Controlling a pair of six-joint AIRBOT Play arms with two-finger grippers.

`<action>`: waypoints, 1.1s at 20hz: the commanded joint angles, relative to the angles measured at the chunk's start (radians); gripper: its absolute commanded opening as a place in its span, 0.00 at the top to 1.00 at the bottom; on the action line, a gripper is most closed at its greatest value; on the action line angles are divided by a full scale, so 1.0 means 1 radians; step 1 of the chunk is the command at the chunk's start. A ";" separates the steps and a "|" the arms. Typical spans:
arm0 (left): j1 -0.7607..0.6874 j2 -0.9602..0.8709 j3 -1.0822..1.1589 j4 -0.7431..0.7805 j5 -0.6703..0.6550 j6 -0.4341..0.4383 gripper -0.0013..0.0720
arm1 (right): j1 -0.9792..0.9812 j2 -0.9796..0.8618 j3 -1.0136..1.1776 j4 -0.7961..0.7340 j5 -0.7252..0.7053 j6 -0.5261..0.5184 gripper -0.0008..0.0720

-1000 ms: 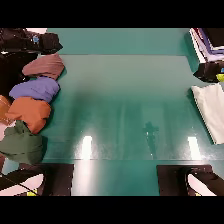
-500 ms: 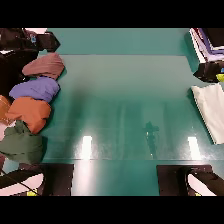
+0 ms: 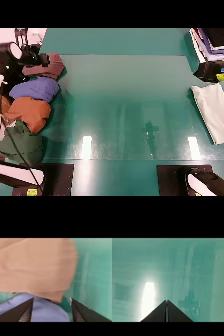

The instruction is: Fold the shirts.

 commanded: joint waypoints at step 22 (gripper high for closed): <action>-0.195 0.414 0.436 0.002 -0.304 0.088 0.95 | 0.001 0.000 0.278 -0.004 -0.126 -0.121 0.97</action>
